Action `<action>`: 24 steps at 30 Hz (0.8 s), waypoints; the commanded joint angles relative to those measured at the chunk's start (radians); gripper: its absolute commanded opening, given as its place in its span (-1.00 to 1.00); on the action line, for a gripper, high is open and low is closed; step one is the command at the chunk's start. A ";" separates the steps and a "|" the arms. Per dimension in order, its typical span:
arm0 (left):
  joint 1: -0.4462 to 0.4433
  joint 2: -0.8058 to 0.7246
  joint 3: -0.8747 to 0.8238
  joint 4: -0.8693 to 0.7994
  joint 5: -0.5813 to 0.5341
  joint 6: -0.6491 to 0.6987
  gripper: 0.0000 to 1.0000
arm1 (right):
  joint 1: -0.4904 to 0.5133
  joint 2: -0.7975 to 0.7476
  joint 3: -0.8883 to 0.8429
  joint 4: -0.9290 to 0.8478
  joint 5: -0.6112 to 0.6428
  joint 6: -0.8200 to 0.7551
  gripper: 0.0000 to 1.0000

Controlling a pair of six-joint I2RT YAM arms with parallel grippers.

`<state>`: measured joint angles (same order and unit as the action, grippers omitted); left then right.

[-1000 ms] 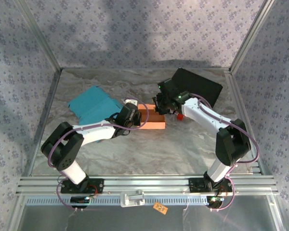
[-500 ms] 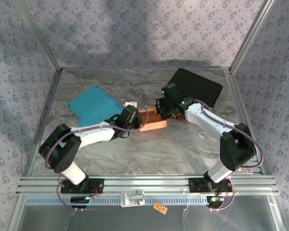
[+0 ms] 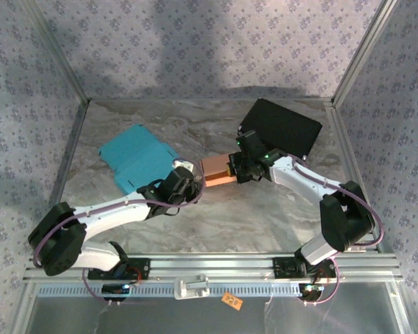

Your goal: Fold the paper box

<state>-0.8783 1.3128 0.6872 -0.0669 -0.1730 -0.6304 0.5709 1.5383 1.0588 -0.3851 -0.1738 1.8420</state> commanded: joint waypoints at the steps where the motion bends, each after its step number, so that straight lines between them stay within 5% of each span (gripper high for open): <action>1: -0.005 -0.067 -0.012 -0.069 0.016 -0.021 -0.37 | 0.000 0.003 -0.004 -0.065 0.029 -0.019 -1.00; 9: -0.002 -0.191 -0.009 -0.175 -0.017 -0.064 -0.31 | 0.010 -0.017 -0.041 -0.102 0.024 -0.069 -1.00; 24: 0.111 -0.136 0.080 -0.238 0.119 -0.150 -0.26 | 0.090 -0.117 -0.162 -0.103 0.032 -0.037 -1.00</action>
<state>-0.7822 1.1713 0.7280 -0.2745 -0.1036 -0.7612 0.6384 1.4548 0.9176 -0.4271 -0.1684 1.7847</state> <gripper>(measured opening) 0.371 0.051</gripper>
